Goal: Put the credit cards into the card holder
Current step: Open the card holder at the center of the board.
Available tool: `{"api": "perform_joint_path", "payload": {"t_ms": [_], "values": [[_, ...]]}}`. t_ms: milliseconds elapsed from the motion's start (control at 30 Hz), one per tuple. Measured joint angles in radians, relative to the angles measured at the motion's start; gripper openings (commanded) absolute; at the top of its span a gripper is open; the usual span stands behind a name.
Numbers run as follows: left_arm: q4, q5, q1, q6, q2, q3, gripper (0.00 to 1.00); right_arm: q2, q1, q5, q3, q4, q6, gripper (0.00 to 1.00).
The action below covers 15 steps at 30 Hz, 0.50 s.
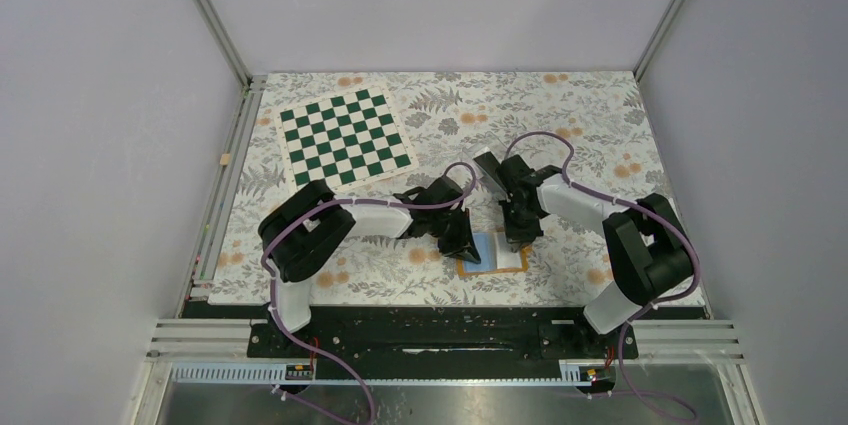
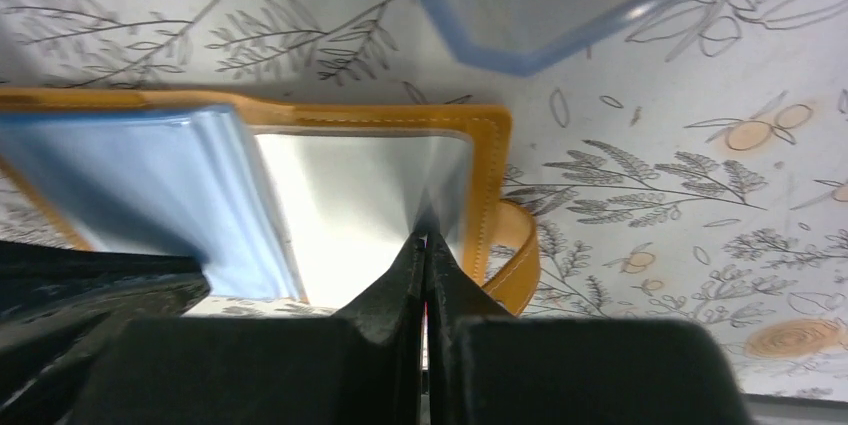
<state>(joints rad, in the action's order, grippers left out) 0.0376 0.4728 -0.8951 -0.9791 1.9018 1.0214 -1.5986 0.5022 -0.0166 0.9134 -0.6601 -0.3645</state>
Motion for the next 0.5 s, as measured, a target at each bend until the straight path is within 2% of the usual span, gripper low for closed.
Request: {"api": "perform_joint_path", "payload": {"t_ms": [167, 500], "values": [[-0.022, -0.003, 0.000, -0.017, 0.000, -0.016, 0.00, -0.005, 0.000, 0.043, -0.015, -0.002, 0.018, 0.00], [-0.060, -0.002, 0.000, -0.021, 0.000, -0.019, 0.00, 0.036, 0.001, 0.034, -0.052, 0.006, 0.027, 0.00]]}}
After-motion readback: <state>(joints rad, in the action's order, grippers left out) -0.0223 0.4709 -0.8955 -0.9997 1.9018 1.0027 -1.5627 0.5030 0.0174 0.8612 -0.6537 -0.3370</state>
